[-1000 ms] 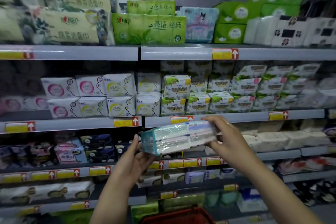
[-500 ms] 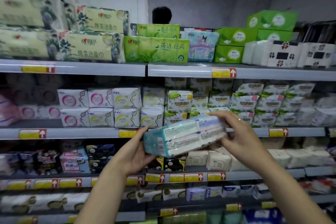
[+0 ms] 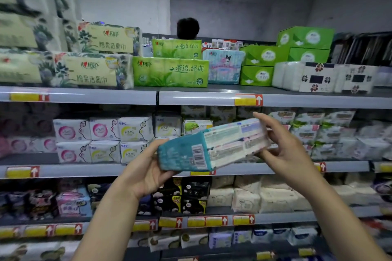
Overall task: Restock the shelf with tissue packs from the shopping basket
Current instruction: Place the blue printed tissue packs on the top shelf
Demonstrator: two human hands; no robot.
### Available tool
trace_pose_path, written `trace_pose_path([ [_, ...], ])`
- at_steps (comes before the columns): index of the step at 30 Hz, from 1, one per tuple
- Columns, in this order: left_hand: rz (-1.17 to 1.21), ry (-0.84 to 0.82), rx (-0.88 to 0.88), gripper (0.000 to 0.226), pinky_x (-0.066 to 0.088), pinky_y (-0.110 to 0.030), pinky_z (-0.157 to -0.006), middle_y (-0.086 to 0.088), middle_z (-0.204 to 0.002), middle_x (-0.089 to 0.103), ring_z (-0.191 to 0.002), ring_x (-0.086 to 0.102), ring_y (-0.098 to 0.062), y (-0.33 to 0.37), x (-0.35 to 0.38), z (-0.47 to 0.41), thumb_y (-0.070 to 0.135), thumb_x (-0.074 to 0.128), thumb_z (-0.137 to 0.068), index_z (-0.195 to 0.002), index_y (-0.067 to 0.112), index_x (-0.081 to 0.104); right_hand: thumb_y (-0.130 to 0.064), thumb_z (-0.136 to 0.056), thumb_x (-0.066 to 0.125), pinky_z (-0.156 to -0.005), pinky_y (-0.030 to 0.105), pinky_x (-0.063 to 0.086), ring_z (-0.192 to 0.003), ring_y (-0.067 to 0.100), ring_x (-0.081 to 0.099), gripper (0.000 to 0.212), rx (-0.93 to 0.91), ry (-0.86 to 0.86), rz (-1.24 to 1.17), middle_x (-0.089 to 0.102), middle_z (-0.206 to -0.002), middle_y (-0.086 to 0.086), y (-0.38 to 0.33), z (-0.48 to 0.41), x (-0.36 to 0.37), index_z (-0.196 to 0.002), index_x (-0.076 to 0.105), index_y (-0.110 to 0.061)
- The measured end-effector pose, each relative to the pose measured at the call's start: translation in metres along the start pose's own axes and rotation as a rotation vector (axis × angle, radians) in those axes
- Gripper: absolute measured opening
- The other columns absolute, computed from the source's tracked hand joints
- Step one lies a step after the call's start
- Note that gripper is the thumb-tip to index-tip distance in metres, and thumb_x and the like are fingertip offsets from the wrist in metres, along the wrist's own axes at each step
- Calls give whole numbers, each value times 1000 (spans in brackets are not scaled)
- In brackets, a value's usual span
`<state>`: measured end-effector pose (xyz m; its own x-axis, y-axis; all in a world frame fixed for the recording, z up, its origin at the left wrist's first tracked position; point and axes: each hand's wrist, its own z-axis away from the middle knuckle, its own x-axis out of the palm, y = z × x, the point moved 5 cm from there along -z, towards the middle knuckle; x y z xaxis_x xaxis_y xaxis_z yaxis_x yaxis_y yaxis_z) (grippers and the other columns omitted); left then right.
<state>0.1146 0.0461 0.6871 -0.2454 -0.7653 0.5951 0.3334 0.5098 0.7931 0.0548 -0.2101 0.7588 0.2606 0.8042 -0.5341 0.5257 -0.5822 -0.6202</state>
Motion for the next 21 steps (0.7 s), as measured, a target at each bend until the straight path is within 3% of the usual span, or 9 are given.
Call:
trace_pose_path([
  [5,125,19,69,67,54,-27,-39,-19,-84,73,-61,73,-25,6,16,1,26,82,-55,-115,2,61,-33,-83,61,-82,26,56,-119,-4,51,68,33,140,-164,47,-134,-22,6,-1,-4,-130,22,-62],
  [9,178,22,137,98,55,-29,-41,-22,-91,73,-68,74,-29,10,17,3,20,98,-13,-103,0,66,-60,-75,57,-83,28,56,-116,0,56,59,73,168,-349,53,-130,-23,13,8,-3,-129,33,-56],
  [11,191,27,186,92,58,-30,-47,-21,-98,73,-77,74,-29,12,17,6,21,98,-22,-106,2,65,-74,-67,60,-78,26,57,-115,4,59,68,104,114,-460,57,-127,-22,14,14,4,-128,41,-51],
  [12,189,28,211,78,59,-31,-50,-19,-100,73,-79,74,-28,12,18,7,23,94,-39,-109,3,64,-76,-64,62,-77,28,58,-114,7,60,75,132,72,-540,59,-127,-20,15,17,10,-130,43,-46],
  [13,181,36,243,61,59,-30,-51,-17,-99,73,-79,74,-26,13,19,9,25,83,-57,-111,5,63,-75,-62,64,-75,32,58,-114,11,62,80,164,31,-627,60,-127,-17,15,19,17,-132,44,-41],
  [15,136,34,308,42,58,-28,-51,-12,-94,75,-78,74,-23,14,21,11,28,62,-74,-112,9,62,-76,-57,68,-72,37,59,-112,16,64,88,229,-3,-789,64,-125,-10,12,21,27,-132,46,-34],
  [18,-1,53,404,37,59,-28,-56,-9,-89,76,-80,74,-21,16,20,15,27,62,-73,-105,10,62,-81,-49,67,-74,39,59,-110,14,64,97,307,12,-864,67,-121,-7,12,16,33,-130,50,-31],
  [21,-145,105,474,48,59,-28,-60,-8,-93,75,-83,73,-17,21,16,21,34,73,-62,-102,10,63,-86,-54,58,-88,48,55,-115,12,61,96,320,-23,-738,63,-127,-8,12,13,39,-132,50,-31],
])
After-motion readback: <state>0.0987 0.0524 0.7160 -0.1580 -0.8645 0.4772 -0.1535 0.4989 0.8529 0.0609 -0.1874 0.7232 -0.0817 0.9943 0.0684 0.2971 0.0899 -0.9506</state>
